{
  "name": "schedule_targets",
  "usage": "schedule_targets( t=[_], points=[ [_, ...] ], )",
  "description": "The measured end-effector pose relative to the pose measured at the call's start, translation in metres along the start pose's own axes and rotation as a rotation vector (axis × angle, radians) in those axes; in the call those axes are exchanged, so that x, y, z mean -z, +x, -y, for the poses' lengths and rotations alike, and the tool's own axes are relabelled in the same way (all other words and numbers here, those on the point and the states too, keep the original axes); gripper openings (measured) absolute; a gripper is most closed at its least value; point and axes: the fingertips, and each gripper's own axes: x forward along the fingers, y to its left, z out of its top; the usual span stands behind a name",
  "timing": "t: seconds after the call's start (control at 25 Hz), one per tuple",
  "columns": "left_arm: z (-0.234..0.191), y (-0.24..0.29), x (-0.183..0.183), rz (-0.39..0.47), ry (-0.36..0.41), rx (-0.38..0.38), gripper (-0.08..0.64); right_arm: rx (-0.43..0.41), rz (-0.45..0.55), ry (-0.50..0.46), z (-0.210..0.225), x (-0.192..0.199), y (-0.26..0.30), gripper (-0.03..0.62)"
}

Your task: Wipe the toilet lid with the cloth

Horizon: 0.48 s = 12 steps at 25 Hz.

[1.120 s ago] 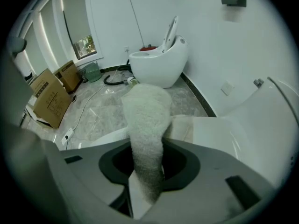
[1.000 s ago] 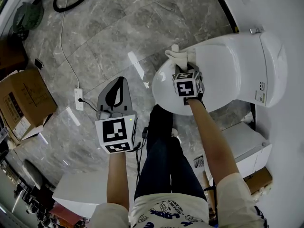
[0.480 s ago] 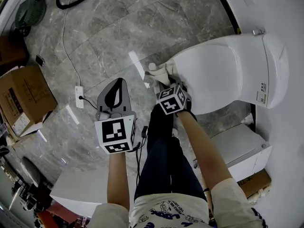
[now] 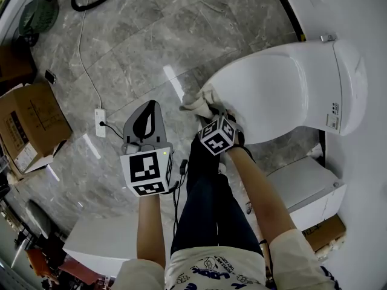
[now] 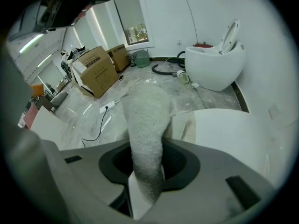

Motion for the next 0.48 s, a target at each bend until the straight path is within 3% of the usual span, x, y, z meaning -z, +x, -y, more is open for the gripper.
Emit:
schedule_targets(
  t=[0.48],
  points=[
    [0.013,0.000,0.005,0.002,-0.002,0.004,0.003,-0.180,-0.009,-0.142,-0.020,0.044,-0.018,0.115]
  ],
)
